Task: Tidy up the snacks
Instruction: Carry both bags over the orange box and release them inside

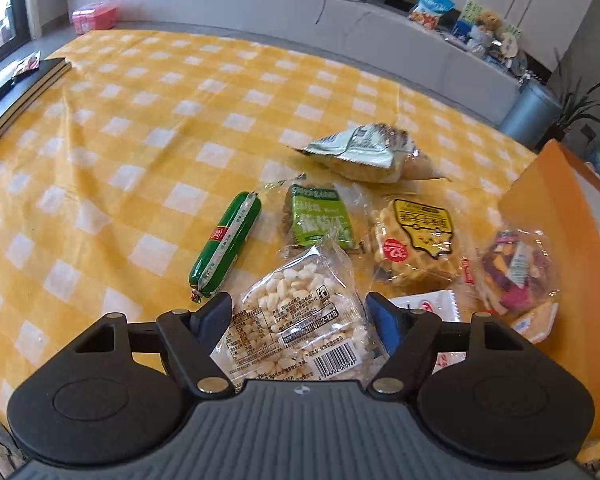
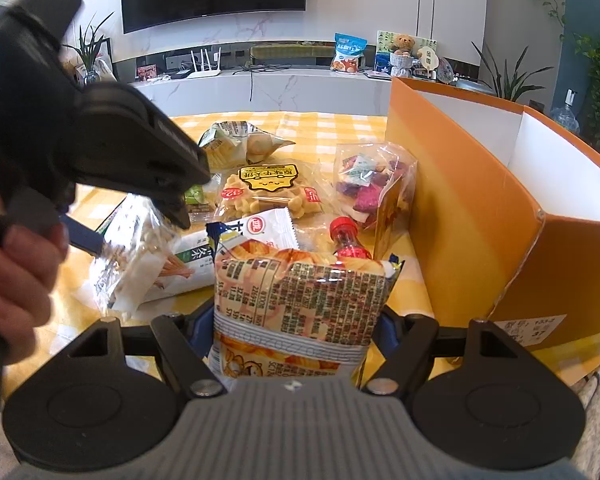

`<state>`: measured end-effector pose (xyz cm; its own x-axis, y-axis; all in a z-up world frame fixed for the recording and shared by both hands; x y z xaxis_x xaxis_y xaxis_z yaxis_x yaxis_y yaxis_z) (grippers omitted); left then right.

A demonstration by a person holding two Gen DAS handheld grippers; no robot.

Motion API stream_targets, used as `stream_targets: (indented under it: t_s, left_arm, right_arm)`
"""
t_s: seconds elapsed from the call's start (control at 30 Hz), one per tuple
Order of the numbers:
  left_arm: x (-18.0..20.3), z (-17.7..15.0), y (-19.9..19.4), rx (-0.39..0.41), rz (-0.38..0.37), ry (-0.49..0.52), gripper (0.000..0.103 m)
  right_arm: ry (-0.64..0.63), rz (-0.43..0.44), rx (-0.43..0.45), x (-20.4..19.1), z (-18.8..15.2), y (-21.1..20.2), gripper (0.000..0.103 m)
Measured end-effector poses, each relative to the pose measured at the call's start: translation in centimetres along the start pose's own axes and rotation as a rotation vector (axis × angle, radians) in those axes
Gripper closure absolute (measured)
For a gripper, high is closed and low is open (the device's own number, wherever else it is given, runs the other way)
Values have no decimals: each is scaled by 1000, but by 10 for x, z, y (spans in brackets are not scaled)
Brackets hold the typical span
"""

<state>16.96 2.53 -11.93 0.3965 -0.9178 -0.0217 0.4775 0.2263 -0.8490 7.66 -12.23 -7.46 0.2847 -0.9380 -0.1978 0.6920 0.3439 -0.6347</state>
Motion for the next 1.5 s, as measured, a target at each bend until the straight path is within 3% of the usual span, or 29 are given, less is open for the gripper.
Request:
stream_targets:
  t_s: [0.2,0.3,0.6,0.73,0.87,1.03,1.17,1.3,1.5]
  left_arm:
    - [-9,-7,-25,23,-130,54,19]
    - [-15,-6,-40,57,-152,54,19]
    - [-30,-1,-69,88,-255,27,19]
    - [-32,4,-83,118,-285,25,19]
    - [-27,9,-106,186,-313,49,19]
    - [-9,15,-132,227,-395,76,19]
    - [18,17,-151,243,-482,107,19]
    - [59,17,-162,234,-586,151,19]
    - [125,11,-151,135,-707,192,19]
  right_arm:
    - [6,-1,2,1,0,0,30]
    - [16,0,8,2,0,0,30]
    - [86,27,198,13,11,-39,30]
    - [156,132,291,18,21,-63,30]
    - [135,276,432,11,34,-103,30]
    - [200,317,532,39,53,-147,30]
    - [244,179,602,85,61,-173,30]
    - [279,29,607,132,59,-184,29]
    - [395,-57,646,177,42,-173,30]
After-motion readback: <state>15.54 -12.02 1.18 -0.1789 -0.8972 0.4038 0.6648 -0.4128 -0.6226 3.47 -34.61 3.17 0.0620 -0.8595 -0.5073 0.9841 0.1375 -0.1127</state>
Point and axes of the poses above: each gripper's, at about its wrist camera, not at the fingertips, and y roughly the way its jaws point, x to its right, z to its top, the point moved 4 cm from there along y, roughly the way its jaws point, and after that the axes turned 15 degrees about z, right-handed, at the moved point
